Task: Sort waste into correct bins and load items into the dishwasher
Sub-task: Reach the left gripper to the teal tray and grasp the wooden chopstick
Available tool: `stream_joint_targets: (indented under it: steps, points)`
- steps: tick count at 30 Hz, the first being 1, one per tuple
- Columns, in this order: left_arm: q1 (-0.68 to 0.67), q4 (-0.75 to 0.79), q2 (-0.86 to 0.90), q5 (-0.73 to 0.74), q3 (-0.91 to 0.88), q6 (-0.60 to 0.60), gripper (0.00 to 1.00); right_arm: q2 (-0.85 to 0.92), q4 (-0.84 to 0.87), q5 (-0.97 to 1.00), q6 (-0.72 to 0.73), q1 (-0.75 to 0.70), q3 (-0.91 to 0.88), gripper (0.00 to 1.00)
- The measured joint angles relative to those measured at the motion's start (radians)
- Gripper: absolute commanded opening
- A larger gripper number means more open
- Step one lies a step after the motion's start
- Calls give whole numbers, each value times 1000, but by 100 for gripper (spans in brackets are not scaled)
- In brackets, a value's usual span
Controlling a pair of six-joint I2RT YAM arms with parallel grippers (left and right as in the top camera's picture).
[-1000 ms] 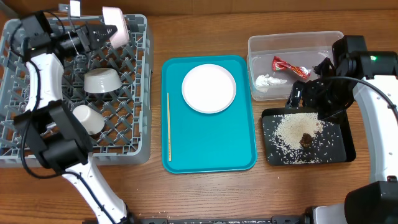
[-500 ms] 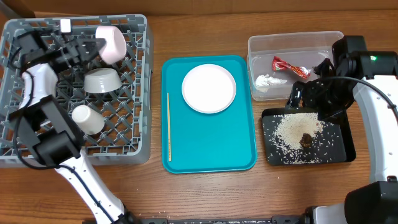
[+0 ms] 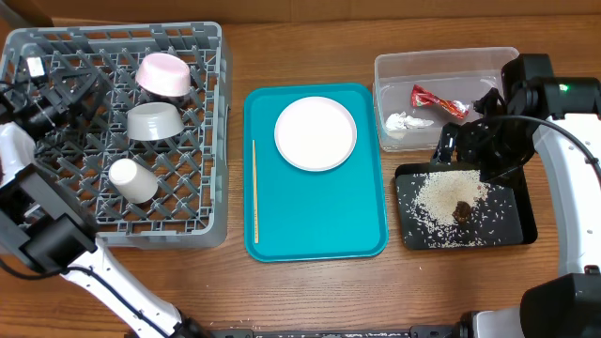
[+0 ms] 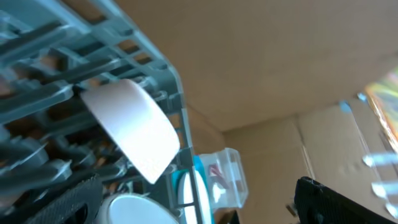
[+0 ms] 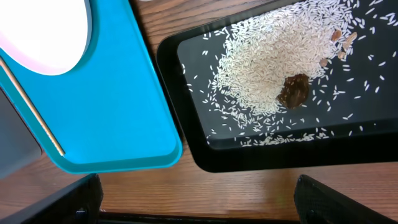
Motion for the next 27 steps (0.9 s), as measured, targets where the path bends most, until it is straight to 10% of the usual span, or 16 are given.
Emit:
stream_joint_targets:
  steps: [13,27]
  points:
    - [-121,-457,-495,-593,2,171,100,0,0,1,0,0,0,100]
    - [-843,-668,-601,-1228,4,124,100,0,-16,18,0,0,0,100]
